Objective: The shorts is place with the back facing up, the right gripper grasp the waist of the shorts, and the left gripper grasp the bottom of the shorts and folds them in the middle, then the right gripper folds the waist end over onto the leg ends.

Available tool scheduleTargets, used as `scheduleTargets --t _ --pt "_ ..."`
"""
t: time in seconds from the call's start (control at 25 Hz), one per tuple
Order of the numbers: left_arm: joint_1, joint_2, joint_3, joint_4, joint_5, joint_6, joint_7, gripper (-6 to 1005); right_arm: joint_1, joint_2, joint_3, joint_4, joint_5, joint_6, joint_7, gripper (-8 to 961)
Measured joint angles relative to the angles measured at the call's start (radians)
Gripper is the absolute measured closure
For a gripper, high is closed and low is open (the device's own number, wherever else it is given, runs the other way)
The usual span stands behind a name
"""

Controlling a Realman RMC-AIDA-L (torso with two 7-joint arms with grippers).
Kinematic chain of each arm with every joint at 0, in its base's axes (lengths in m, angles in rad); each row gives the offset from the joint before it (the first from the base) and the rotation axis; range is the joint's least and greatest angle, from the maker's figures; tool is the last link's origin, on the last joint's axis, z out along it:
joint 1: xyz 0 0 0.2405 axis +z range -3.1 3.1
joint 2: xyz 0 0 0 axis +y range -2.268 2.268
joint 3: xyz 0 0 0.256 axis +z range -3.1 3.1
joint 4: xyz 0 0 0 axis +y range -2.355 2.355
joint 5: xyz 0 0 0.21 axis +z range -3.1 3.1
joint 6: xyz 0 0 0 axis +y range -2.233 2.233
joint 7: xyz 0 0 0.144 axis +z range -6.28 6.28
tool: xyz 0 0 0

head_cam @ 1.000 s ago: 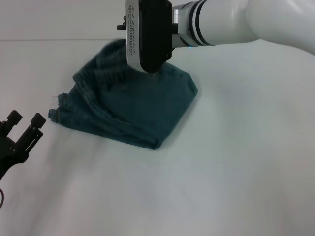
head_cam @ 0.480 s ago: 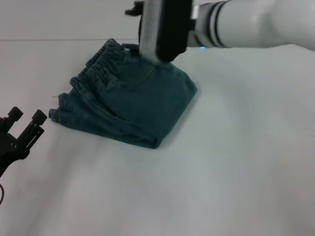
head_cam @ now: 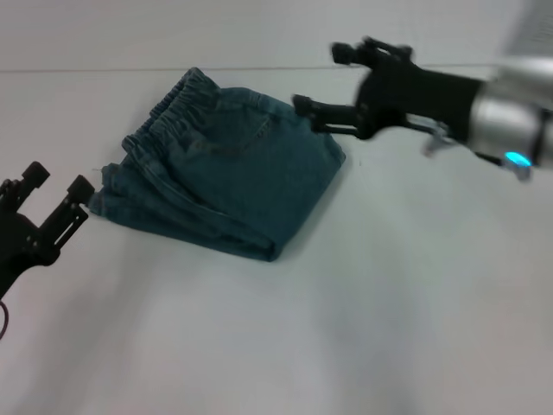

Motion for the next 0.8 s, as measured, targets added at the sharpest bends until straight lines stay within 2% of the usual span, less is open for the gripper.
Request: scheduleTargets --t 0.16,0.28,0.48,0.6,0.8 --pt "-0.01 0.002 0.004 0.014 0.0 0.016 -0.001 262 -0.107 0.003 0.069 0.063 0.153 -0.165 -0.095 33" --pt "-0.017 0.004 0.015 0.023 0.0 0.018 -0.004 262 -0.152 0.003 0.132 0.167 0.232 -0.265 -0.209 36" --pt "-0.019 0.004 0.032 0.031 0.0 0.001 0.017 262 -0.16 0.002 0.298 0.487 0.335 -0.419 -0.525 38" --pt "-0.015 0.002 0.05 0.029 0.0 -0.009 0.048 261 -0.161 0.0 0.383 0.631 0.349 -0.494 -0.69 38" --pt "-0.009 0.004 0.088 0.061 0.06 -0.018 0.019 260 -0.179 -0.002 0.419 0.663 0.287 -0.493 -0.724 38"
